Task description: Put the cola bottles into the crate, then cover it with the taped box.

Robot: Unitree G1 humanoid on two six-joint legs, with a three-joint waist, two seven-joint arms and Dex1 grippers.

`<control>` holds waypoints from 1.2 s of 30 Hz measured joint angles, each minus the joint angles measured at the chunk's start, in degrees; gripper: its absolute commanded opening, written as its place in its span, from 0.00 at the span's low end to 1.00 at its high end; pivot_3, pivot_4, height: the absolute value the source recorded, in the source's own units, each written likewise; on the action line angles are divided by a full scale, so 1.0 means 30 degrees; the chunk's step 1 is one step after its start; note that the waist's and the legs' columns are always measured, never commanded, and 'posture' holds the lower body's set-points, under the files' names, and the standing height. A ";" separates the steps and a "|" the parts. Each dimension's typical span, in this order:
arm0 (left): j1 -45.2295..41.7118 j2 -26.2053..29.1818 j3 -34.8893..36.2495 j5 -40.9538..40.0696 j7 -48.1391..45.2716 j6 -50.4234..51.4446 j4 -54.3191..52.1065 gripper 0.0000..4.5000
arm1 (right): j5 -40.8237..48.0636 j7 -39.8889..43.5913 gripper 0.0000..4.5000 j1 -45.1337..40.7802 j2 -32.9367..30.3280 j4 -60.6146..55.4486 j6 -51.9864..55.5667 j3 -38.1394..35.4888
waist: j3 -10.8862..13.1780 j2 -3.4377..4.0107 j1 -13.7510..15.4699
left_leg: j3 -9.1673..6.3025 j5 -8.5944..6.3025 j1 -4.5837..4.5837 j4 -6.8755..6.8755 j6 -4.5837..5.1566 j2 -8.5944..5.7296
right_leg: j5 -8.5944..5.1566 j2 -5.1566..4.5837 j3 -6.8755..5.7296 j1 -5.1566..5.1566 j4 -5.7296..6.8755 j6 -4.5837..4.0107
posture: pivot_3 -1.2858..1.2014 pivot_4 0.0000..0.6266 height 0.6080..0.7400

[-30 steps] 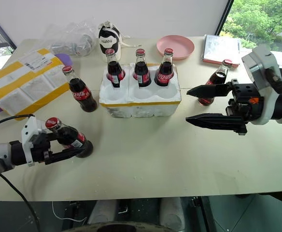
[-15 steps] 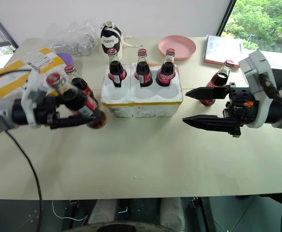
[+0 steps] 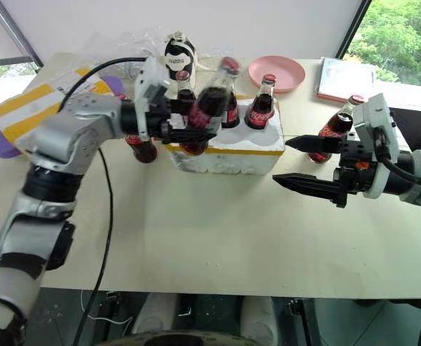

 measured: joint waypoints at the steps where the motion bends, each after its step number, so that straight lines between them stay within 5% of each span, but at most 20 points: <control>1: -0.0370 -0.0320 -0.0080 0.0253 -0.0017 -0.0195 0.0645 0.63 | 0.0051 -0.0106 1.00 0.0121 0.0090 -0.0140 0.0000 -0.0103 | 0.0002 -0.0003 -0.0044 | 0.0001 -0.0010 0.0000 0.0009 0.0018 0.0000 | 0.0005 -0.0001 0.0003 0.0006 -0.0011 -0.0006 | 0.52 0.24 1.00; 17: -0.0736 -0.0150 0.0517 0.1524 -0.0572 -0.0930 0.2680 0.63 | 0.0605 -0.2317 1.00 0.0372 0.0567 -0.0284 -0.0051 -0.1368 | 0.0007 -0.0002 -0.0062 | -0.0018 -0.0012 -0.0057 0.0000 0.0021 0.0008 | 0.0023 0.0000 0.0003 -0.0048 -0.0006 0.0018 | 0.52 0.24 1.00; 28: -0.1227 -0.3014 0.4276 -0.0931 0.2027 0.0634 0.2754 0.63 | 0.0402 -0.2425 1.00 0.0162 0.0859 0.0079 -0.0208 -0.1116 | 0.0008 -0.0004 -0.0072 | -0.0011 -0.0004 -0.0076 0.0002 0.0007 0.0006 | 0.0053 0.0009 0.0001 -0.0060 -0.0012 0.0076 | 0.52 0.24 1.00; 36: -0.0593 -0.5729 0.4054 -0.0605 0.3493 -0.0192 0.3454 0.63 | 0.0479 -0.2776 1.00 0.0629 0.0859 0.0030 -0.0055 -0.1559 | 0.0009 -0.0006 -0.0093 | -0.0012 -0.0001 -0.0079 -0.0002 0.0002 0.0002 | 0.0056 0.0011 0.0000 -0.0057 -0.0029 0.0081 | 0.52 0.24 1.00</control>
